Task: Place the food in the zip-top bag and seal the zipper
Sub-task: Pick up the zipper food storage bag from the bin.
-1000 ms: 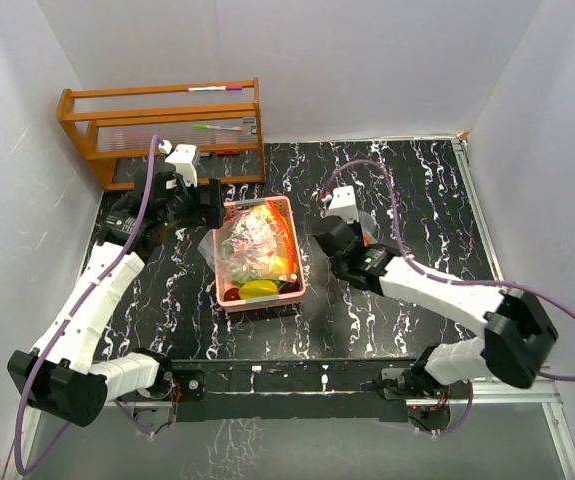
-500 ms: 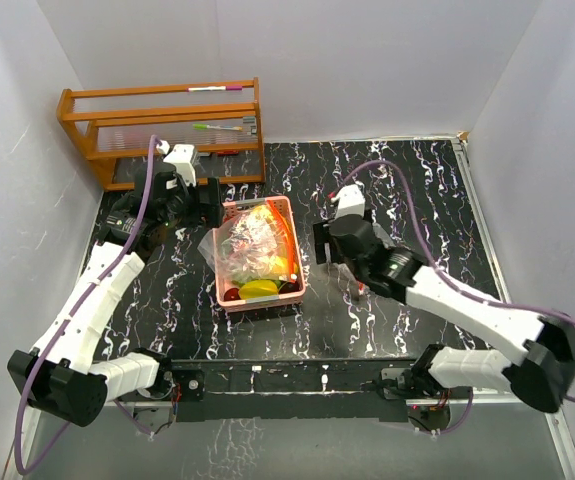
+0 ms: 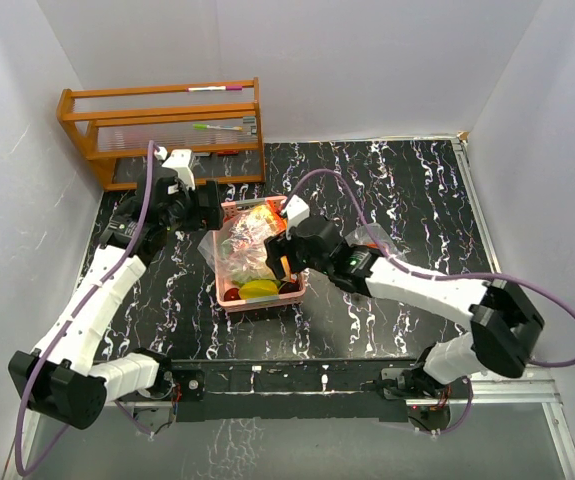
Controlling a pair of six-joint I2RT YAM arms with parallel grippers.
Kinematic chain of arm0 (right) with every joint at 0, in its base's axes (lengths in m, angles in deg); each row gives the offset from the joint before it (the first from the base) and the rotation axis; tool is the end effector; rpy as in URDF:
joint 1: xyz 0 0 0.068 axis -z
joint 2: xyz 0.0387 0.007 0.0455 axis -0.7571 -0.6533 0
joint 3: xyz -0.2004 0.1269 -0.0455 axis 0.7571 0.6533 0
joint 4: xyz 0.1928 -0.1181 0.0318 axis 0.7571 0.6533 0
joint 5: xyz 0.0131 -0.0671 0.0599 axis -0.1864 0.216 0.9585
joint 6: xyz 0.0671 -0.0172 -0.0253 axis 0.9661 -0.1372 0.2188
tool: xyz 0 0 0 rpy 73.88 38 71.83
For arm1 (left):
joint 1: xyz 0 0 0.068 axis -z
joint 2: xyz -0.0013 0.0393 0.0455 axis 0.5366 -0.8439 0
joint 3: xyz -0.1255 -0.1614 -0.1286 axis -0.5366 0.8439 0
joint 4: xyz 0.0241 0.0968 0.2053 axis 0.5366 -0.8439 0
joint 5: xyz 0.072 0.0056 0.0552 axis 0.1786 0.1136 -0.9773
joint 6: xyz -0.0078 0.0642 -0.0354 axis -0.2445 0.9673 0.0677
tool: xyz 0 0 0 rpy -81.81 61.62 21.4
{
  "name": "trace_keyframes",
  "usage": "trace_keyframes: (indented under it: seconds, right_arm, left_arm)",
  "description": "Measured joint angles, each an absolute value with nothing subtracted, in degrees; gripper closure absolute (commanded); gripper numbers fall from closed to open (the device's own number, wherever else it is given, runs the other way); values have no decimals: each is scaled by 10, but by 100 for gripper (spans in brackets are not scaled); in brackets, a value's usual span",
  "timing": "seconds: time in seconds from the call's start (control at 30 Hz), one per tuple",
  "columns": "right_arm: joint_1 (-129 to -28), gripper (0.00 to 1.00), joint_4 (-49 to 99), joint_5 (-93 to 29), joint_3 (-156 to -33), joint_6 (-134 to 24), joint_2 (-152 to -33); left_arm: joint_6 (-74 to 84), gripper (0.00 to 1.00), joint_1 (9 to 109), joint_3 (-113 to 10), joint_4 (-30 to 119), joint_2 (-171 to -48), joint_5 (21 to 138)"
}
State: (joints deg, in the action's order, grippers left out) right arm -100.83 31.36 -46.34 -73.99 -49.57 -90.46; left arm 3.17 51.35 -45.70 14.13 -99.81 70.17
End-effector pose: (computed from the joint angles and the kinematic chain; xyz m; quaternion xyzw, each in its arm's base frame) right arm 0.1963 0.2367 0.2401 -0.2682 0.8282 0.2172 0.4416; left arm 0.2413 -0.0815 0.3237 0.0360 0.8553 -0.1352 0.4989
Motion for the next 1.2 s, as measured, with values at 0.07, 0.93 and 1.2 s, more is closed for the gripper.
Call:
trace_keyframes:
  seconds: [0.07, 0.93, 1.2]
  right_arm:
    - [-1008, 22, 298, -456, -740, -496, -932]
    - [-1020, 92, 237, -510, -807, -510, -1087]
    - [-1020, 92, 260, -551, -802, -509, -995]
  left_arm:
    - [32, 3, 513, -454, 141, -994, 703]
    - [45, 3, 513, -440, 154, -967, 681]
    - [45, 3, 513, -436, 156, -967, 672]
